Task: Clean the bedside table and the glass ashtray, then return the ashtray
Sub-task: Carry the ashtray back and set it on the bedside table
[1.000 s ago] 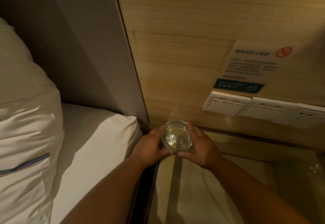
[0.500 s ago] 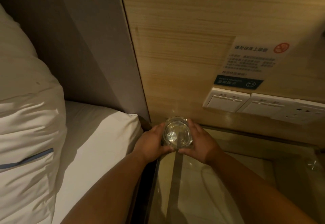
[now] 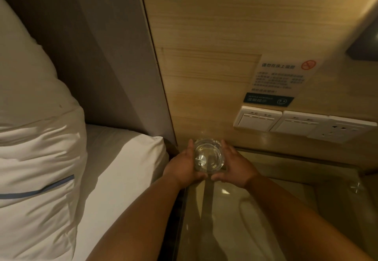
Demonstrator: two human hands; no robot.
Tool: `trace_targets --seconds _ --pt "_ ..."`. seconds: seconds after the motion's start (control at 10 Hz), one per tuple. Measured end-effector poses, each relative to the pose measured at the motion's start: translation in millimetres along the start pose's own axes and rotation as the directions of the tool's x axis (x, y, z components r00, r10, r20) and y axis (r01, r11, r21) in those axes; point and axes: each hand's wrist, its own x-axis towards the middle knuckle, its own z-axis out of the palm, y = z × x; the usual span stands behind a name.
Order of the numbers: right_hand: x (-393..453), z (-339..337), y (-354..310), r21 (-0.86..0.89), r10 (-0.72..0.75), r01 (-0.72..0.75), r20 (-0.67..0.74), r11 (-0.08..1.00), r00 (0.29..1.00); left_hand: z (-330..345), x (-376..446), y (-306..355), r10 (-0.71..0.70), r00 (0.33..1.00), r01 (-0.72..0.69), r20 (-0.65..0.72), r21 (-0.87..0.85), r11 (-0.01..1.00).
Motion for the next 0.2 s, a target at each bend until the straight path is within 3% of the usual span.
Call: trace_targets --seconds 0.1,0.2 --pt "-11 -6 3 -0.022 0.059 -0.059 -0.008 0.998 0.998 -6 -7 6 -0.007 1.0 0.008 -0.008 0.06 0.998" --pt "-30 -19 -6 -0.121 0.063 -0.068 -0.041 0.99 0.997 -17 -24 15 0.043 0.998 -0.029 -0.055 0.234 0.972"
